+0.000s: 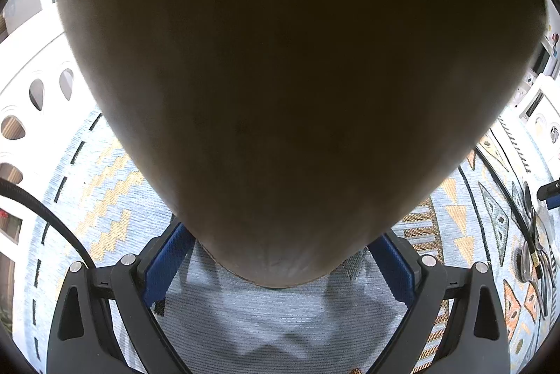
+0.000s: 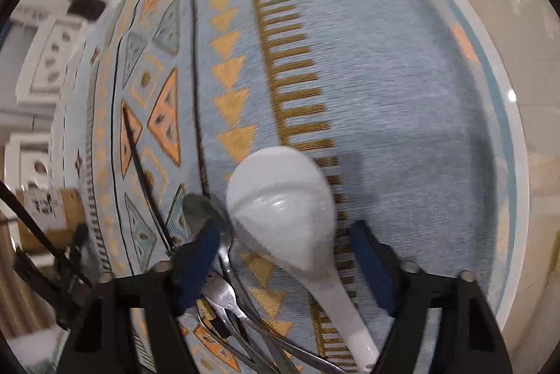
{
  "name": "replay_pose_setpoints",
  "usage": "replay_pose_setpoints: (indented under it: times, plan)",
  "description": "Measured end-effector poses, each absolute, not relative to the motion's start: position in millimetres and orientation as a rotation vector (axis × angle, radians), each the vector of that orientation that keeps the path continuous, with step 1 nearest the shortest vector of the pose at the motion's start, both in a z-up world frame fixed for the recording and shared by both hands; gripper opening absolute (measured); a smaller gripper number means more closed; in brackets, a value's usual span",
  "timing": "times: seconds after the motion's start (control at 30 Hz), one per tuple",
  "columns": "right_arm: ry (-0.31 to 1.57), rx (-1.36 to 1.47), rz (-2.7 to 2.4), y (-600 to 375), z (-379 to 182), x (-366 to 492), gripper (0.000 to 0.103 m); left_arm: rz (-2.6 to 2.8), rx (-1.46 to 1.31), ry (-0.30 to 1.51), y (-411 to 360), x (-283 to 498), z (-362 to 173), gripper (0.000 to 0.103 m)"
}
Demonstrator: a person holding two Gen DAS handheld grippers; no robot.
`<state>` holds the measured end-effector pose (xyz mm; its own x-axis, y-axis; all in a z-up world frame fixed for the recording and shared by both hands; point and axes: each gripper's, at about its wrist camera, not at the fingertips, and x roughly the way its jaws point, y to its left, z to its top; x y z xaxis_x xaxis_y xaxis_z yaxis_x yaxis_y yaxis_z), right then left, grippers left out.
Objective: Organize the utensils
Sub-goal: 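Move the right gripper to the cutlery and grasp another white spoon, then lift the white spoon with the right gripper over the wooden holder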
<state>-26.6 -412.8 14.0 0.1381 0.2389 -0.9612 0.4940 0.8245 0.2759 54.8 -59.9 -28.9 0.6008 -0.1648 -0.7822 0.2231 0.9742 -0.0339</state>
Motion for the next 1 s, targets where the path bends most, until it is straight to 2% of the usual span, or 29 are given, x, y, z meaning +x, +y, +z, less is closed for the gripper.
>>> replay_pose_setpoints:
  times: [0.03, 0.3, 0.37, 0.43, 0.63, 0.7, 1.0]
  plan:
    - [1.451, 0.631, -0.206, -413.8, 14.4, -27.5, 0.056, -0.225, 0.070, 0.899, -60.6, 54.7, -29.2, 0.097]
    - [1.490, 0.572, -0.220, -404.3, 15.2, -20.6, 0.055, -0.226, 0.070, 0.899, -61.6, 54.9, -29.7, 0.097]
    - [1.484, 0.590, -0.207, -403.2, 17.1, -17.0, 0.046, -0.225, 0.070, 0.899, -61.1, 55.1, -29.3, 0.097]
    - [1.495, 0.580, -0.223, -398.6, 19.6, -16.3, 0.046, -0.225, 0.070, 0.899, -61.3, 55.0, -29.5, 0.097]
    - [1.499, 0.506, -0.222, -371.0, 44.5, -14.7, 0.022, -0.225, 0.071, 0.899, -61.7, 55.1, -29.6, 0.097]
    - [1.504, 0.487, -0.213, -362.7, 50.7, -14.1, 0.018, -0.225, 0.071, 0.899, -61.5, 55.1, -29.5, 0.098]
    - [1.528, 0.440, -0.169, -347.5, 47.4, 1.0, 0.016, -0.225, 0.069, 0.899, -61.0, 55.3, -29.2, 0.098]
